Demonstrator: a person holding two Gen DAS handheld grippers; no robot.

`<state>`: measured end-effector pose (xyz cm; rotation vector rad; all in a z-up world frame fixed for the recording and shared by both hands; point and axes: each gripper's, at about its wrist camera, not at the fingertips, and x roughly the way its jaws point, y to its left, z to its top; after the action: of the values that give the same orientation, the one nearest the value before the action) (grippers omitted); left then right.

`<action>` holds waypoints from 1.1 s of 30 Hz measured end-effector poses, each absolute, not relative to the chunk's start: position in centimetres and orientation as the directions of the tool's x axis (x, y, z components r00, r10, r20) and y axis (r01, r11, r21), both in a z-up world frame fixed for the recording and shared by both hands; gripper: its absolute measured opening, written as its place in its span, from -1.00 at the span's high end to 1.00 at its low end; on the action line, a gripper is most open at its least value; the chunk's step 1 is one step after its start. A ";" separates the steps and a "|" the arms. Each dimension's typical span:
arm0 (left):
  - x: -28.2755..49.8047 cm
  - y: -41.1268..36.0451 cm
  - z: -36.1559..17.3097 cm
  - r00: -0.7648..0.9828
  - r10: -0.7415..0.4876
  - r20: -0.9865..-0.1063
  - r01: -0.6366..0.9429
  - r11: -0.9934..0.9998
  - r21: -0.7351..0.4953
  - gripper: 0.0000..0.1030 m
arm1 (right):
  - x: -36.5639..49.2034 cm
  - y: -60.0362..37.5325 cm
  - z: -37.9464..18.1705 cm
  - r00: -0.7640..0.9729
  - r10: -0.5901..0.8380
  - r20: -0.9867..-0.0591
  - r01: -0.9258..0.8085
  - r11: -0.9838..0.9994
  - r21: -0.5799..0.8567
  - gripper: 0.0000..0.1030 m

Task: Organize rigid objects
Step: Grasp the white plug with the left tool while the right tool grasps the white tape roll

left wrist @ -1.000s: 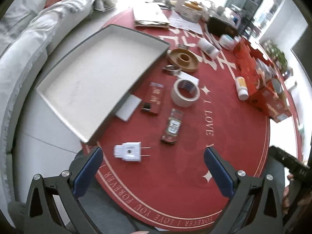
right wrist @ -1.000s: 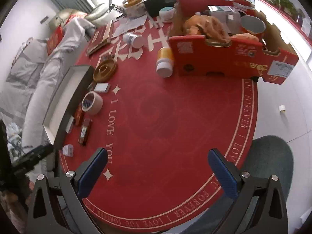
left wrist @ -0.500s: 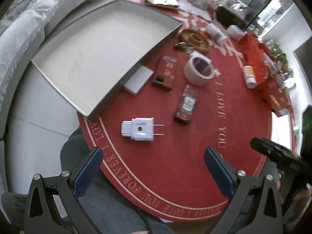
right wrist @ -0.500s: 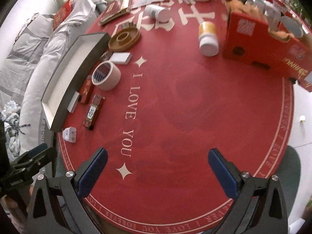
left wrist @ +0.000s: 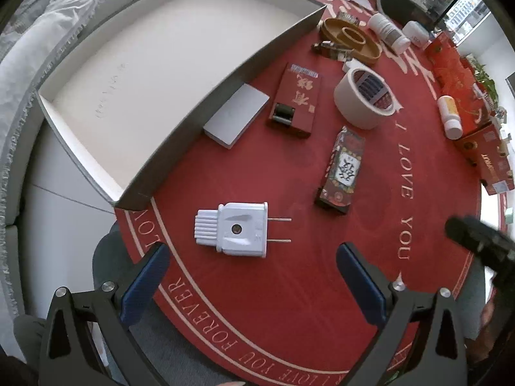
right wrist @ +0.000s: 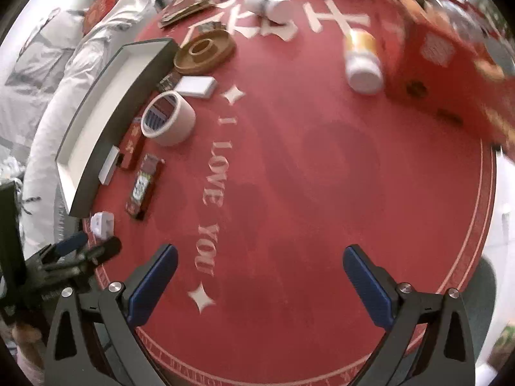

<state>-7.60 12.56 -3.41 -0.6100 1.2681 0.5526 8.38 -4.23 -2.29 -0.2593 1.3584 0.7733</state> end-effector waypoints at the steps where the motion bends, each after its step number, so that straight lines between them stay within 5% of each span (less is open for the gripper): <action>1: -7.5 12.7 -3.7 0.208 0.045 -0.977 -0.689 0.715 -0.114 -1.00 | 8.6 -3.5 -2.0 0.022 0.347 -0.937 -0.642 0.724 0.253 -1.00; 10: -6.6 13.2 -4.1 0.182 0.101 -0.978 -0.701 0.711 -0.057 -1.00 | 10.3 5.1 -1.0 0.045 0.346 -0.937 -0.746 0.635 0.199 -1.00; 18: -8.0 14.8 -2.8 0.266 0.074 -0.961 -0.719 0.680 -0.147 -1.00 | 9.8 9.3 -2.5 0.056 0.296 -0.953 -0.801 0.583 0.135 -1.00; 33: -6.0 13.2 -4.4 0.164 0.166 -0.972 -0.721 0.693 -0.004 -1.00 | 10.8 13.7 -4.9 0.084 0.217 -0.973 -0.828 0.559 0.053 -1.00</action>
<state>-6.03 13.19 -4.38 -0.5390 1.2566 0.6772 10.81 13.73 -4.91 -0.6128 1.2529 0.8565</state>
